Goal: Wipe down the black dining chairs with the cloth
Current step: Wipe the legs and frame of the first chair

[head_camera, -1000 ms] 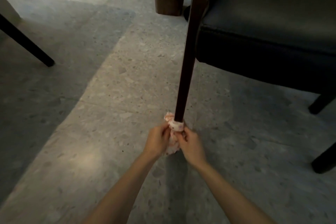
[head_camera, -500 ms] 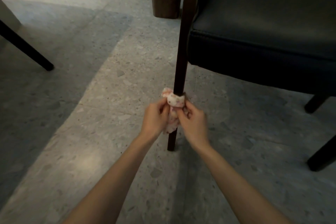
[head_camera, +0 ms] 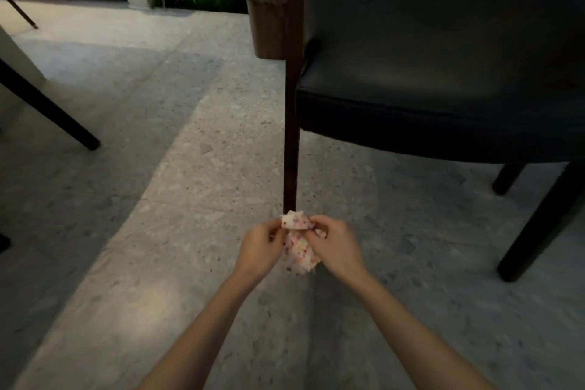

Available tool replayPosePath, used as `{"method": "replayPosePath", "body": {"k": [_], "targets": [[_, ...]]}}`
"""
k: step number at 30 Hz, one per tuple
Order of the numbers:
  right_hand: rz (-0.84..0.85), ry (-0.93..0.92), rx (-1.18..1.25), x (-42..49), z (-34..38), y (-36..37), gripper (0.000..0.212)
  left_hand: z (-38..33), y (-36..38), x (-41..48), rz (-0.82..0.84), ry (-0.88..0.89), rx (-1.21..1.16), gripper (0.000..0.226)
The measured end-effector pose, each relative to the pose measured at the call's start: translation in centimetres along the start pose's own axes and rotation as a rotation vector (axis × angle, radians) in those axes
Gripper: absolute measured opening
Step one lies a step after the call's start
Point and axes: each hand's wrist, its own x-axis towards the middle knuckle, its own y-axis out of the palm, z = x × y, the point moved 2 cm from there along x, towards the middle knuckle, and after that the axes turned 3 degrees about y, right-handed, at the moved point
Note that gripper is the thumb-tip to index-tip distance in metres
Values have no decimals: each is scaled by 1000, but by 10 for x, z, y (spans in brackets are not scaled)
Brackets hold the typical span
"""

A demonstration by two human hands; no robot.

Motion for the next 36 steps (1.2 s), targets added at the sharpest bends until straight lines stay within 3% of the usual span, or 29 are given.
{"method": "replayPosePath", "body": {"k": [4, 8, 21, 26, 36], "targets": [[-128, -227, -55, -16, 39, -53, 17, -61, -22, -8, -88, 112, -83, 17], [-144, -354, -168, -31, 59, -95, 21, -106, -31, -23, -64, 151, -104, 16], [10, -155, -230, -127, 192, -261, 25, -315, -86, -100, 86, 60, -76, 20], [64, -125, -217, -187, 274, -356, 26, -431, -125, -149, 146, 40, -87, 23], [-21, -95, -182, -306, 404, -579, 21, -690, -162, -246, 268, 98, -55, 26]]}}
